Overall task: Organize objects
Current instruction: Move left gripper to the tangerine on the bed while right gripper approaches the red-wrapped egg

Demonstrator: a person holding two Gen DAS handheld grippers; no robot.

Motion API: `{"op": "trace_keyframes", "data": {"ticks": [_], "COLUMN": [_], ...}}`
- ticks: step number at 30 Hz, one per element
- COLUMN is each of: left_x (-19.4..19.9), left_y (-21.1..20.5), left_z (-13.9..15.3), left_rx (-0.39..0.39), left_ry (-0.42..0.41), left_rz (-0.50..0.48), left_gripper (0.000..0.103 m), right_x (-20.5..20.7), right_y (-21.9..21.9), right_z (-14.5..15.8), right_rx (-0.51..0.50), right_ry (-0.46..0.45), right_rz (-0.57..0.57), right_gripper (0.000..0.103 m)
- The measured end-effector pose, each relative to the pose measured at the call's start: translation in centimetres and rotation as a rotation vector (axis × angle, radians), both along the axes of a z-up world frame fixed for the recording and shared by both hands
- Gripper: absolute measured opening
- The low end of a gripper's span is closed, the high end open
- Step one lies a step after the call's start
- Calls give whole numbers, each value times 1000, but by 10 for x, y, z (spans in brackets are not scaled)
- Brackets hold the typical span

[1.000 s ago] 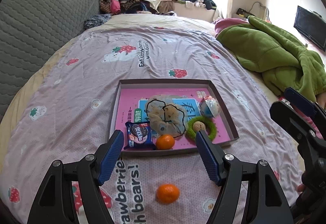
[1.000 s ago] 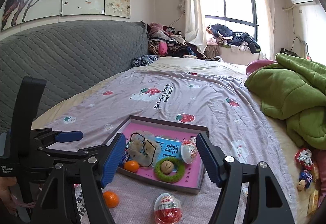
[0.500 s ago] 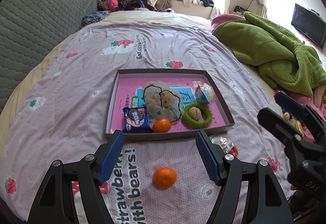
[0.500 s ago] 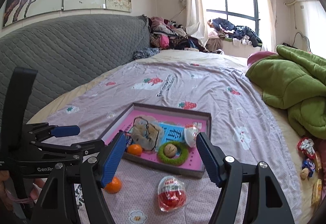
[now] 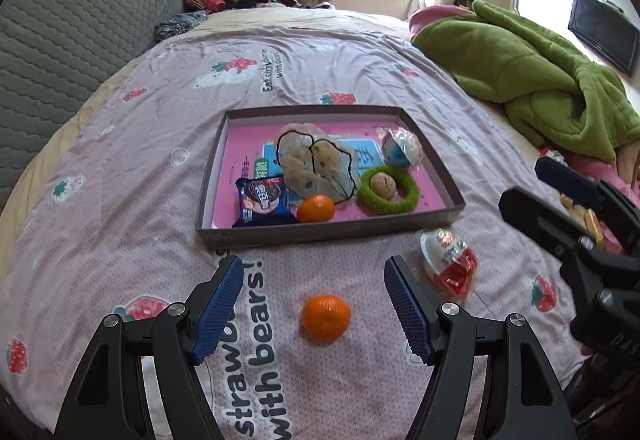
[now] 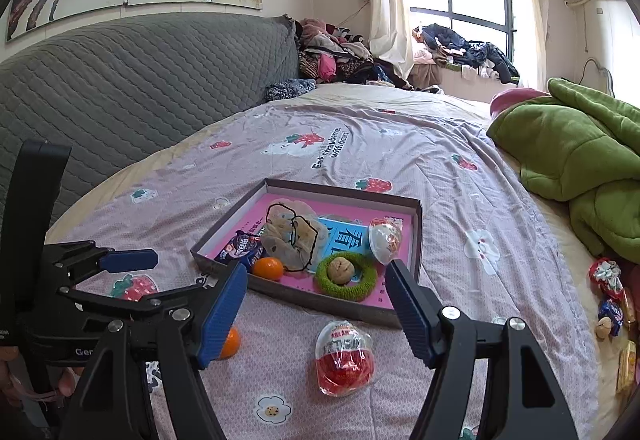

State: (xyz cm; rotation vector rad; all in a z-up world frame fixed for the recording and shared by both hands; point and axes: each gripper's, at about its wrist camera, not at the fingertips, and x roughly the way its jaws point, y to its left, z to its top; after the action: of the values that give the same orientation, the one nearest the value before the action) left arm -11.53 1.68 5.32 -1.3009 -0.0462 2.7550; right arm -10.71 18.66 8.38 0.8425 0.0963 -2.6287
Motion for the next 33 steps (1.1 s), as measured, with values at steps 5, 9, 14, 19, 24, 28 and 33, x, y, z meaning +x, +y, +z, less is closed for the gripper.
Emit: {"op": "trace_keyframes", "data": {"ticks": [5,9,14,19,24,28,33], "left_x": [3,4,5,7,9,10,9], "left_y": [2,3,4,6,9,11,14], "left_z": [-5,-10,-18,-32,-45,-51,-61], "left_rx": [-9,-12,-18,-25,-31,-35,-43], "left_ry": [-9,-25,-39,-76,-103,-111,-135], "left_rz": [-10,-15,-24,-33,-48,-56,-63], "left_gripper": [74,74,74,74,74,74,74], "right_x": [0,-1,-3,-6,-8,-11,-14], "right_y": [4,7,8,8,5,3,2], "right_z": [-4,-9,-22,-36,-45,-53,-63], "right_rx": [-3,0,15,30,55,73,97], "right_ry": [-13,-30,-68,-110,-142,-161,-190], "right_rz": [-8,-14,-22,-26,-23,-23,-33], "right_gripper": [71,71,71,71,71,71,71]}}
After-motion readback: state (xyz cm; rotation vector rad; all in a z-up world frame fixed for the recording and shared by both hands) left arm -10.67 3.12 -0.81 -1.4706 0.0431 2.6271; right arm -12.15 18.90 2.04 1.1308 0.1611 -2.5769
